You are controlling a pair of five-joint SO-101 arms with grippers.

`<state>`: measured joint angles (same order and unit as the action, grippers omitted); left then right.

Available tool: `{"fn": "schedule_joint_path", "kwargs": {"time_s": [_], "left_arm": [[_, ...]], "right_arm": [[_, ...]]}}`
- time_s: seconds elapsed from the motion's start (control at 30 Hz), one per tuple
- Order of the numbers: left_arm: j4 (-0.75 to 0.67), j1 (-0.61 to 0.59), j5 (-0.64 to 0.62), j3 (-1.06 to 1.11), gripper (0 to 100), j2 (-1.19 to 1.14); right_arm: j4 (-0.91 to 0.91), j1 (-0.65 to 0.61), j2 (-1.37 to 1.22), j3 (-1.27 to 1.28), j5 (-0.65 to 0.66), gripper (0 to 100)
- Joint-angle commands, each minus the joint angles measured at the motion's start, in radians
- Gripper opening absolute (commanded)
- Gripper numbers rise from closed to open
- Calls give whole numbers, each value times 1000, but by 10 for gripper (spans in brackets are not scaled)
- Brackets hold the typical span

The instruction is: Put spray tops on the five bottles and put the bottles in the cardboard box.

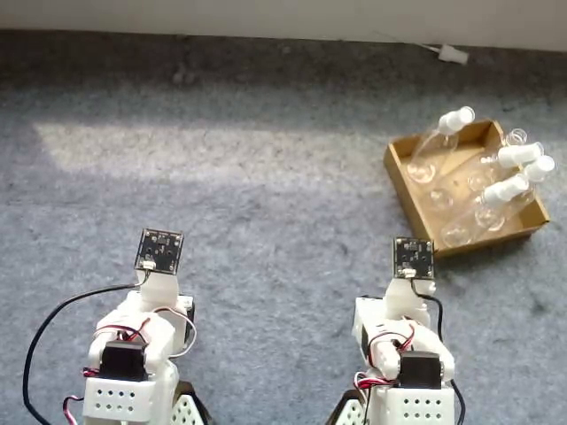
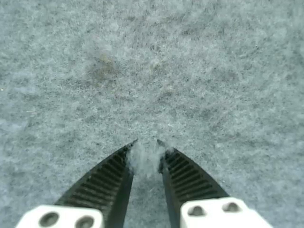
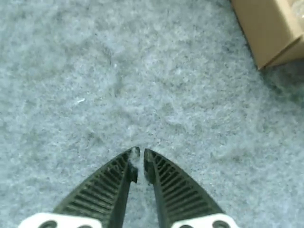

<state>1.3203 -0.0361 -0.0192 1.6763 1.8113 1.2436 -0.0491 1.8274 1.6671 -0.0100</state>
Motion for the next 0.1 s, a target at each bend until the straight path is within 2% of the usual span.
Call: {"fn": "schedule_joint_path", "kwargs": {"time_s": [0.0, 0.07], "left_arm": [[3, 13, -3, 19, 31, 7], [3, 13, -3, 19, 31, 7]], "right_arm": [[7, -2, 8, 101, -12, 5], [7, -2, 8, 101, -12, 5]]}}
